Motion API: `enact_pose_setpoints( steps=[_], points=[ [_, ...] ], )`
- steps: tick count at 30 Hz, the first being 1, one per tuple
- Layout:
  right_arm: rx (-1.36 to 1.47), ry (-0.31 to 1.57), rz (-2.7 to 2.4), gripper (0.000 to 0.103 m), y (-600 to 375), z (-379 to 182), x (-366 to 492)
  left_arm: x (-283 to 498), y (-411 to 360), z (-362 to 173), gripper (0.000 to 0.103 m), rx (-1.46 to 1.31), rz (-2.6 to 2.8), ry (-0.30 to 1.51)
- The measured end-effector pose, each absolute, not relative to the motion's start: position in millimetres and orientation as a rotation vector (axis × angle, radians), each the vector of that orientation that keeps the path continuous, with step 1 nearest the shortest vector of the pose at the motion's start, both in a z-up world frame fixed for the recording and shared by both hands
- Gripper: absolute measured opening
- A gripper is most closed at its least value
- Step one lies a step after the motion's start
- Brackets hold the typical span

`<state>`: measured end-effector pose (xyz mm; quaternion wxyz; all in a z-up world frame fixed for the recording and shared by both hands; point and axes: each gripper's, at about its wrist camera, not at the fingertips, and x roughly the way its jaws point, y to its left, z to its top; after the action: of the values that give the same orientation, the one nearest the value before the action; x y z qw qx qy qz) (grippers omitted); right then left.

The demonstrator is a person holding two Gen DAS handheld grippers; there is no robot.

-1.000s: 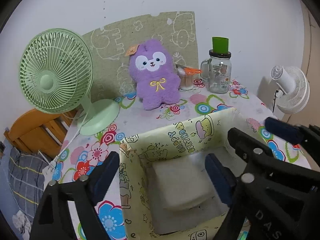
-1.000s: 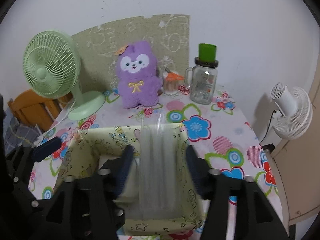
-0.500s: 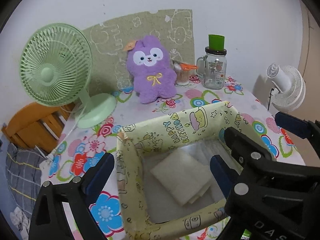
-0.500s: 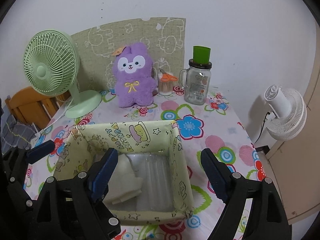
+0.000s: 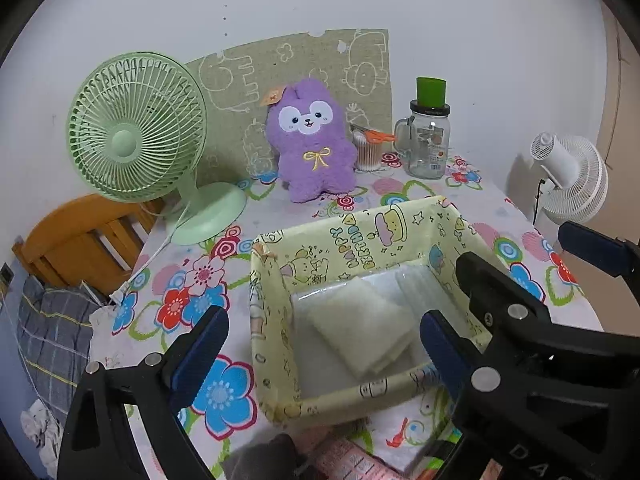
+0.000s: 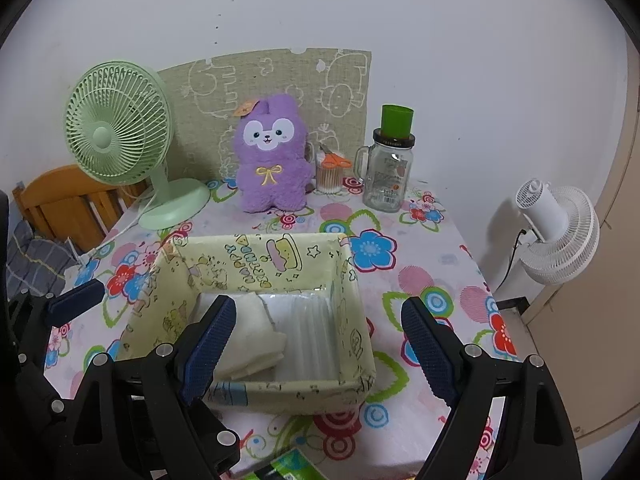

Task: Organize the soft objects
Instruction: 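Lift both grippers out of the box and back toward the remaining items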

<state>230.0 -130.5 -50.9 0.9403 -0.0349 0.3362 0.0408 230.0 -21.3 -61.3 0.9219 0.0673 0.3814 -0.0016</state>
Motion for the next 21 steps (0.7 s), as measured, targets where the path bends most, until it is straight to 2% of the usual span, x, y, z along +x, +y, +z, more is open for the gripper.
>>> enact_pose_setpoints(
  steps=[21],
  points=[
    [-0.078,0.641,0.109,0.087,-139.7,-25.7,167.3,166.9,-29.4,-34.7,0.098,0.130,-0.015,0.740]
  ],
)
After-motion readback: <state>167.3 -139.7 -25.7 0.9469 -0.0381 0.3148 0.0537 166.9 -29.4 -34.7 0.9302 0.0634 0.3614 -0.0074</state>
